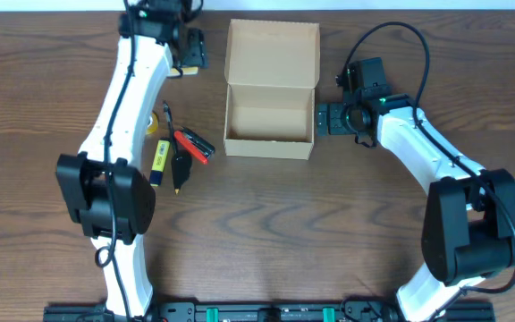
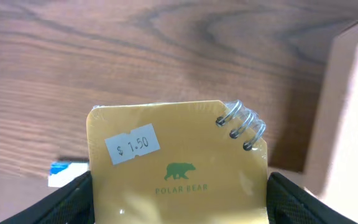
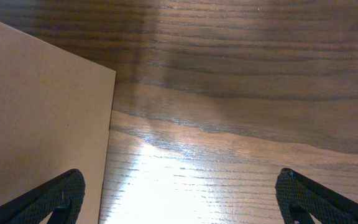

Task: Pack container
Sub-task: 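Lift the yellow notepad with the left gripper and carry it over the box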

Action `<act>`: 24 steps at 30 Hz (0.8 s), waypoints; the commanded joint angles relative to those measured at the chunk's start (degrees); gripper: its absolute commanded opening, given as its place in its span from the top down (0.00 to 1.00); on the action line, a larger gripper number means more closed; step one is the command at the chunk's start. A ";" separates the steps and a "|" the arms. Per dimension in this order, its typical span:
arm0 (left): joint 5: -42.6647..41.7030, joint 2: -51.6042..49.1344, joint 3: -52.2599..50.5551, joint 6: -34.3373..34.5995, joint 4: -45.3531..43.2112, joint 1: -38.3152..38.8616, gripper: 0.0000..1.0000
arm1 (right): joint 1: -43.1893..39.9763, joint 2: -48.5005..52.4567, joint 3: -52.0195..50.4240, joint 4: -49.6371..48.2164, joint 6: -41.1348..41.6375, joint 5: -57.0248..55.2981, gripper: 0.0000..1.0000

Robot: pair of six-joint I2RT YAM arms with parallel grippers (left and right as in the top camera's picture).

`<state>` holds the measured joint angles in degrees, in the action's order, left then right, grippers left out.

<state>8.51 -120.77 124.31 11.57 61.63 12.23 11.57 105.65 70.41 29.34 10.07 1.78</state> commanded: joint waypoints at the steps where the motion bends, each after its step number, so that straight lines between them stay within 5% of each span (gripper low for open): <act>1: 0.31 -0.07 7.91 0.28 4.98 0.81 0.94 | -0.28 0.02 0.02 0.04 0.61 0.33 0.01; 12: -8.35 0.11 17.38 -2.62 18.25 9.92 0.94 | -0.28 0.02 0.02 0.04 0.61 0.33 0.01; 24: -9.05 0.11 7.08 0.37 12.35 17.07 0.94 | -0.28 0.02 0.02 0.04 0.61 0.33 0.01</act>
<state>0.10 -120.75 135.06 10.55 75.40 28.88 11.57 105.65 70.41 29.32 10.07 1.76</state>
